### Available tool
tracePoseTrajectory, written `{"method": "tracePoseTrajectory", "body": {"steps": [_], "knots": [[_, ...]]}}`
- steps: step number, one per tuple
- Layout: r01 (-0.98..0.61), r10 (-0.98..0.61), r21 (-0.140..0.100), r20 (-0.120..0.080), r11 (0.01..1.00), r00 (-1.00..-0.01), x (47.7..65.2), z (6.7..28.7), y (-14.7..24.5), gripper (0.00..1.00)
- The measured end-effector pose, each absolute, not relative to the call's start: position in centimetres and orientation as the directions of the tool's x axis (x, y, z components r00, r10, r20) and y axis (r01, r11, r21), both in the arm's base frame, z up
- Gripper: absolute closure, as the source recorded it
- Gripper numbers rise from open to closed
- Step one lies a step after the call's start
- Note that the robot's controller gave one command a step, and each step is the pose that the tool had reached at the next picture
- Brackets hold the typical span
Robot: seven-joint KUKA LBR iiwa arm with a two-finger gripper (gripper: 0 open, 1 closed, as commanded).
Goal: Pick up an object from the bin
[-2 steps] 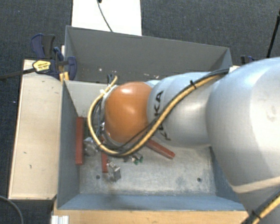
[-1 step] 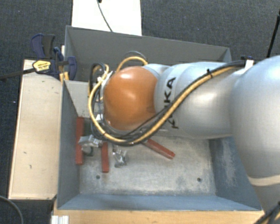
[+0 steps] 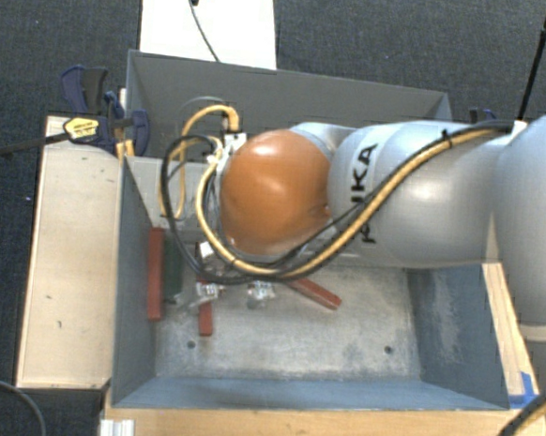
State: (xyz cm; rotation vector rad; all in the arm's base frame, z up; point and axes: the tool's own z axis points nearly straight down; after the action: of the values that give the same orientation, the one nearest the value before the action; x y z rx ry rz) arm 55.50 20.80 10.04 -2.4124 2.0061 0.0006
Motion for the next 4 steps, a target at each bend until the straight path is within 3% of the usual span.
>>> {"method": "tracePoseTrajectory", "body": {"steps": [1,2,3,4], "knots": [[-0.959,-0.959,0.002,-0.003,-0.284,0.284,54.7,6.9,23.1,0.0],[-0.961,-0.961,0.004,-0.001,-0.276,0.276,54.7,7.0,23.1,0.0],[-0.962,-0.962,0.006,-0.001,-0.271,0.271,54.7,7.0,23.1,1.0],[-0.965,-0.965,-0.003,-0.004,-0.264,0.264,54.7,8.4,23.2,1.0]]}}
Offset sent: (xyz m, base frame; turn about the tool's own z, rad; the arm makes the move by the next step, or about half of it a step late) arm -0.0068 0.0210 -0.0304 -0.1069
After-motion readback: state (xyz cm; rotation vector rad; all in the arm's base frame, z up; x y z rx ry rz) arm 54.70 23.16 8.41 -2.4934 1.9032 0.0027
